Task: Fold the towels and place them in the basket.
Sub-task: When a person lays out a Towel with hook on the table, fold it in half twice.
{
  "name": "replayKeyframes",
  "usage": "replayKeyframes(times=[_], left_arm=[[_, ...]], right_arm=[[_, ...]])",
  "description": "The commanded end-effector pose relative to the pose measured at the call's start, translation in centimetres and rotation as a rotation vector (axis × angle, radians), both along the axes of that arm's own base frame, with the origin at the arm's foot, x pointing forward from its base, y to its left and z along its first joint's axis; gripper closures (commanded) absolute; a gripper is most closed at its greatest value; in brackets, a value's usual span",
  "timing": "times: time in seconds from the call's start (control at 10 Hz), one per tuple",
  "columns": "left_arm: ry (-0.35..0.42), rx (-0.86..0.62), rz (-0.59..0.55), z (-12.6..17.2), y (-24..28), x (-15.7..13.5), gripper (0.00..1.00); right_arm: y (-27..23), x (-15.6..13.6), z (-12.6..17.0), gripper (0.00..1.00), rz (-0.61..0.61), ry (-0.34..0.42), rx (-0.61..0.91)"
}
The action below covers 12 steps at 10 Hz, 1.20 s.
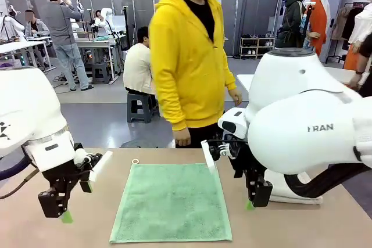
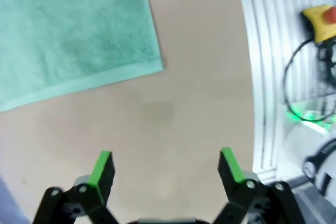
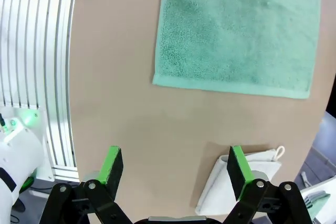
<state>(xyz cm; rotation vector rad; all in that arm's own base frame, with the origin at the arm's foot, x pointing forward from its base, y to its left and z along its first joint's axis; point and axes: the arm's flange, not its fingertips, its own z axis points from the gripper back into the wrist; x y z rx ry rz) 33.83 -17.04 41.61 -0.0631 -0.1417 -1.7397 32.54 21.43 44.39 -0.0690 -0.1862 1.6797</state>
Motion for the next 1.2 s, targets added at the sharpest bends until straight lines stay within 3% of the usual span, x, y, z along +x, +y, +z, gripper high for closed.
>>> replayKeyframes(times=[0.0,0.3,0.4,0.7,1.1], left_arm=[[0.010,0.004,-0.010,0.4,0.1,-0.4,0.00],[0.002,0.003,-0.001,0.0,0.0,0.0,0.00],[0.022,-0.073,0.004,-1.3,-1.5,0.2,0.00],[0.037,-0.141,0.052,-4.8,-2.8,-1.0,0.00],[0.070,-0.074,0.161,-8.2,-4.3,-1.8,0.00]], right_arm=[[-0.1,-0.4,0.9,0.00,0.008,-0.014,-0.002],[-0.1,-0.4,0.9,0.00,0.008,-0.014,-0.002],[0.1,-0.2,0.6,0.00,0.003,-0.011,0.002],[0.5,0.4,-2.7,0.00,-0.050,0.041,0.009],[1.6,1.1,-6.5,0.00,-0.110,0.089,0.031]])
